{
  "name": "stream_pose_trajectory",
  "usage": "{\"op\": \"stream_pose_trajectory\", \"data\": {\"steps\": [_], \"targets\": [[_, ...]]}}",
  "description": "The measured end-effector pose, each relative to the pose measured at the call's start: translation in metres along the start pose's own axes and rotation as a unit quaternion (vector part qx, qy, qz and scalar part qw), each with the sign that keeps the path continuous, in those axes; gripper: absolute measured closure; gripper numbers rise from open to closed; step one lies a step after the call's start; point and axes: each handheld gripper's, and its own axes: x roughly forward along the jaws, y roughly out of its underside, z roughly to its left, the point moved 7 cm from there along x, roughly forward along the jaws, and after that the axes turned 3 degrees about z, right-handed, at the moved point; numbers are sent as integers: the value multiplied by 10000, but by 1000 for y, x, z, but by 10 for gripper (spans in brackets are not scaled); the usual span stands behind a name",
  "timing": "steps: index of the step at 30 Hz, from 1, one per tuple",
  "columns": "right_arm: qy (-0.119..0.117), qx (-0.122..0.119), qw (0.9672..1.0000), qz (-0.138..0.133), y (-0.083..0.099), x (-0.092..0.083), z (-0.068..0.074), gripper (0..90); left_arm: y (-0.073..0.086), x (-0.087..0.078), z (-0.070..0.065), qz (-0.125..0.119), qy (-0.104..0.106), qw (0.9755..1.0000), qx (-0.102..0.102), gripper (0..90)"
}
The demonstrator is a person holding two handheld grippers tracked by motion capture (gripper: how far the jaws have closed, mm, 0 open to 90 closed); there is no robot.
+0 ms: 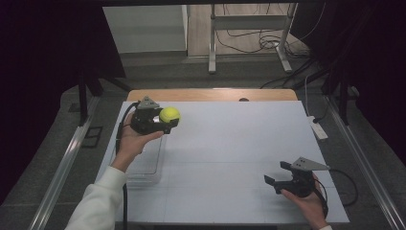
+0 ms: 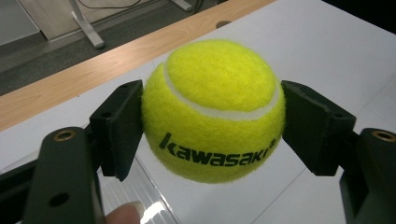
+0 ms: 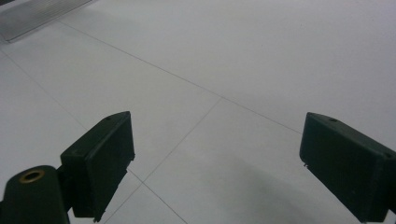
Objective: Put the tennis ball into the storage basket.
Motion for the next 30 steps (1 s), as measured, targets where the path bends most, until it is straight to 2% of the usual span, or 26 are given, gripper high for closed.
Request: {"op": "stream_pose_trajectory", "data": {"steps": [22, 30], "targets": [[10, -21, 10000, -31, -1, -1, 0, 101, 3, -6, 16, -13, -239, 9996, -125, 266], [16, -21, 10000, -26, -1, -1, 0, 101, 7, -6, 29, 32, -369, 9991, -211, 266]]}}
